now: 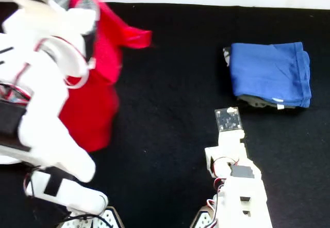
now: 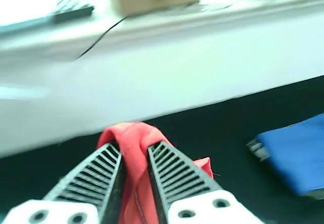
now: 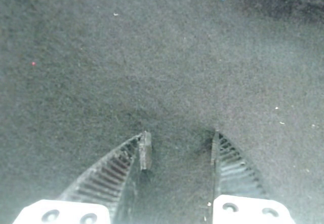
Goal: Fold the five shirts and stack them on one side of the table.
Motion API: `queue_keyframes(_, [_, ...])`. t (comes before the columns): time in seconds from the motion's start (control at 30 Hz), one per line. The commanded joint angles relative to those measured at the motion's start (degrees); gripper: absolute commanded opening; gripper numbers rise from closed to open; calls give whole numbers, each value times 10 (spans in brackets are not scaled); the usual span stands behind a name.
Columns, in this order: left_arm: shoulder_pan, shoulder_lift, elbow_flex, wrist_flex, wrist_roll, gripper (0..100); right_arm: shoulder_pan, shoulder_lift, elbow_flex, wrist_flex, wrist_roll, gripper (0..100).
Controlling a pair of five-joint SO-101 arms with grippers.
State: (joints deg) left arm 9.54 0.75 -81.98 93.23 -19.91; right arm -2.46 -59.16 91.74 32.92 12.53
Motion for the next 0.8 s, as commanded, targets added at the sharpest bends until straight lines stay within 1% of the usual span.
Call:
queue_keyframes(0.0, [102,-13,-7,-69,0,9,-5,-4,1,-15,-4,195])
queue_keyframes(0.1, [156,-12,10,-115,0,9,-5,-4,1,-15,-4,195])
queue_keyframes(0.2, [158,-12,67,-106,0,9,-5,-4,1,-15,-4,195])
queue_keyframes(0.27, [122,-12,145,-68,0,9,-5,-4,1,-15,-4,195])
queue_keyframes(0.37, [45,-12,300,-15,-1,9,-5,-4,1,-15,-3,195])
queue_keyframes(0.43, [-22,-12,423,-4,-1,9,-5,-4,1,-15,-3,195])
queue_keyframes(0.47, [-57,-12,492,-11,-2,9,-5,-4,1,-15,-2,195])
queue_keyframes(0.53, [-120,-12,627,-52,-3,9,-5,-4,1,-16,-2,195])
queue_keyframes(0.63, [-196,-12,808,-155,-4,9,-5,-4,1,-16,-2,195])
queue_keyframes(0.7, [-235,-13,902,-236,-4,12,-5,-4,1,-16,-2,195])
queue_keyframes(0.77, [-268,-13,969,-314,-4,13,-5,-4,1,-16,-2,195])
